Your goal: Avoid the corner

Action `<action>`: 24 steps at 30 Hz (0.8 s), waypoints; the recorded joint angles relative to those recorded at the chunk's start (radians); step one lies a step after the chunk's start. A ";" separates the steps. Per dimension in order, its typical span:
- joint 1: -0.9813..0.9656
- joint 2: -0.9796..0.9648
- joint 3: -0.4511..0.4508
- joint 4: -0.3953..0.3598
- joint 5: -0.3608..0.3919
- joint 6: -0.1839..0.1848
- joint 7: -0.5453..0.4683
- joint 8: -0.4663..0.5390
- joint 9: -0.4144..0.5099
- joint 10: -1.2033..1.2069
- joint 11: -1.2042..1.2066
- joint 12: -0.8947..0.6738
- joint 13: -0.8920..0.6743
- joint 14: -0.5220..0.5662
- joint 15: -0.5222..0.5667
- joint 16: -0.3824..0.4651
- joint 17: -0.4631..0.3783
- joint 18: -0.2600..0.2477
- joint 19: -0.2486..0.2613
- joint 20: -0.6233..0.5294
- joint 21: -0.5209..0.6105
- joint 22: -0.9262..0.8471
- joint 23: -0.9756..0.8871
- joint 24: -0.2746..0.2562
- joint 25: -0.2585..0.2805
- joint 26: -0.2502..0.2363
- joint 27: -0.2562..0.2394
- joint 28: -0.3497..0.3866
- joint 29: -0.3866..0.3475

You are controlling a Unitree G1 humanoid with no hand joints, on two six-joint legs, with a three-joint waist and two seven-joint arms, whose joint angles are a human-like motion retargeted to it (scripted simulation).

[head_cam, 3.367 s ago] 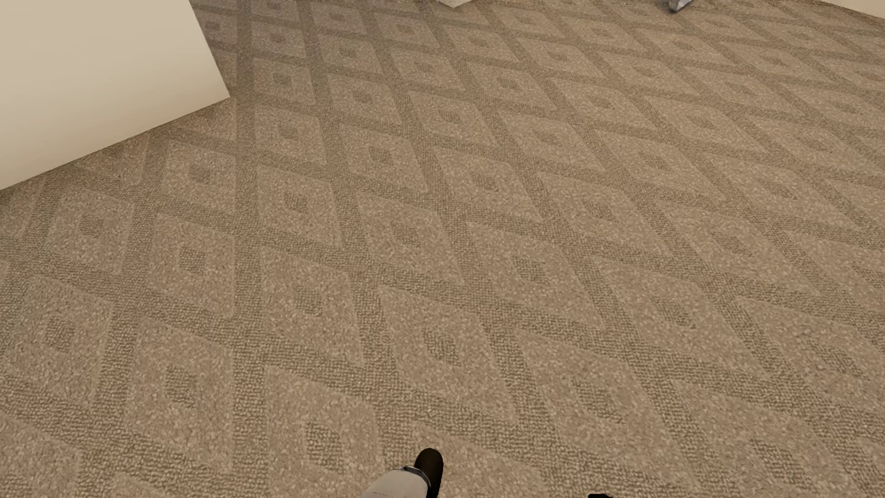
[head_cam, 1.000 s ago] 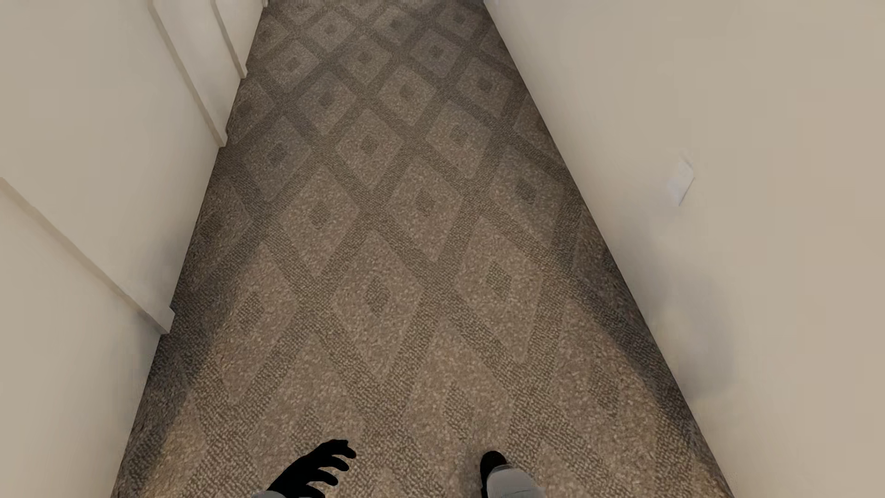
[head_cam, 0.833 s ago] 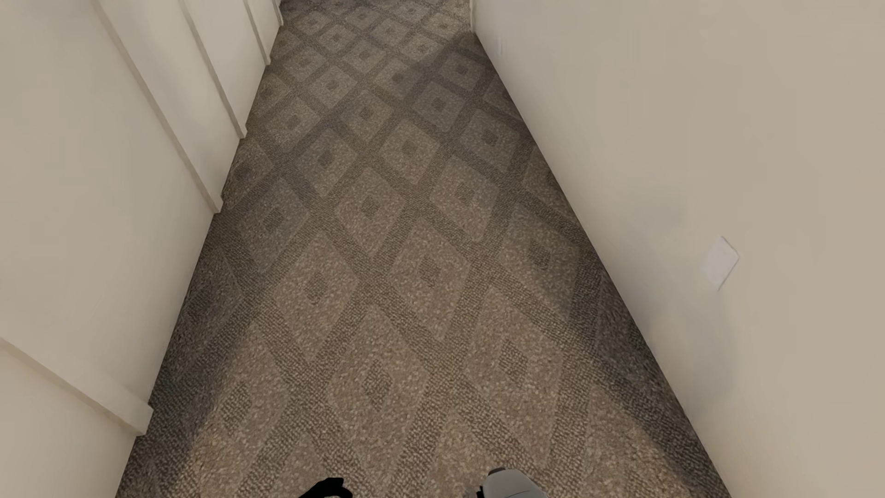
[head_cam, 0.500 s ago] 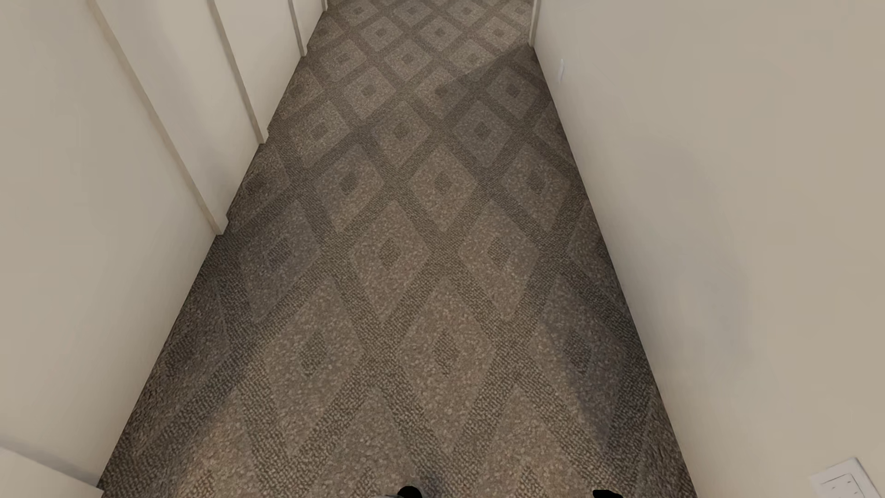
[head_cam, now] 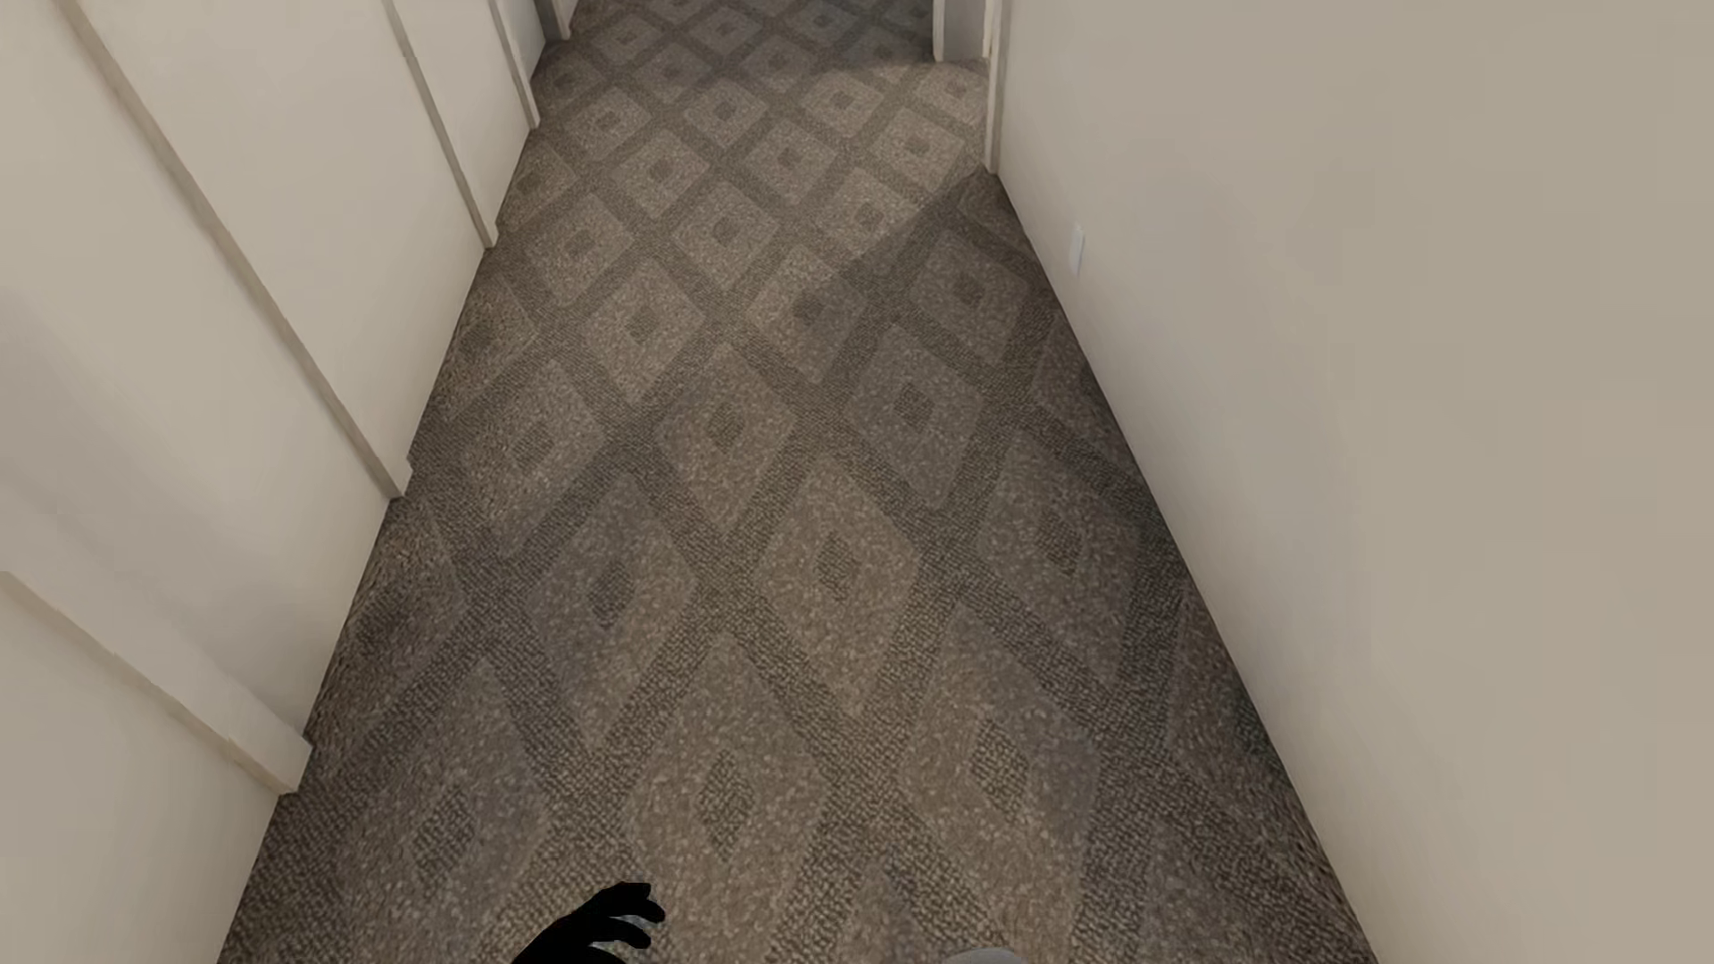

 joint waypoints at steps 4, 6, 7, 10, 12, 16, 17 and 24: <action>0.166 -0.106 -0.062 0.083 -0.036 -0.011 0.000 0.000 0.000 0.113 0.109 -0.033 0.025 0.033 -0.277 0.020 0.008 0.000 0.000 0.056 0.036 -0.069 0.065 0.000 0.000 0.000 0.000 0.000 0.000; 0.095 -0.081 -0.030 0.154 0.058 0.047 0.000 0.000 -0.009 0.414 0.259 0.013 0.013 0.336 -0.361 -0.032 0.013 0.000 0.000 0.029 0.059 0.035 0.157 0.000 0.000 0.000 0.000 0.000 0.000; -0.007 -0.018 -0.008 0.133 0.063 0.046 0.000 0.000 -0.002 0.638 0.262 0.021 -0.020 0.466 -0.395 -0.048 0.009 0.000 0.000 -0.030 0.073 0.101 0.173 0.000 0.000 0.000 0.000 0.000 0.000; -0.284 0.193 0.170 0.079 0.108 0.000 0.000 0.000 0.068 1.148 0.170 0.083 -0.092 -0.050 -0.431 -0.025 0.015 0.000 0.000 -0.195 -0.018 0.115 0.026 0.000 0.000 0.000 0.000 0.000 0.000; -0.578 0.321 0.250 0.096 0.121 -0.020 0.000 0.000 0.080 1.063 0.088 0.149 -0.117 0.339 -0.445 -0.073 0.010 0.000 0.000 -0.125 -0.087 0.259 -0.125 0.000 0.000 0.000 0.000 0.000 0.000; -0.786 0.447 0.381 0.078 0.080 -0.050 0.000 0.000 0.067 0.299 0.042 0.214 -0.166 0.514 -0.450 -0.041 -0.002 0.000 0.000 -0.286 -0.202 0.299 -0.410 0.000 0.000 0.000 0.000 0.000 0.000; -0.770 0.488 0.392 0.064 0.059 -0.060 0.000 0.000 0.058 0.177 0.037 0.241 -0.172 0.436 -0.462 -0.042 -0.006 0.000 0.000 -0.303 -0.208 0.300 -0.447 0.000 0.000 0.000 0.000 0.000 0.000; -0.595 0.623 0.440 0.071 -0.081 -0.077 0.000 0.000 0.023 0.269 0.217 0.216 -0.155 0.308 -0.213 -0.036 0.064 0.000 0.000 -0.328 -0.128 0.299 -0.212 0.000 0.000 0.000 0.000 0.000 0.000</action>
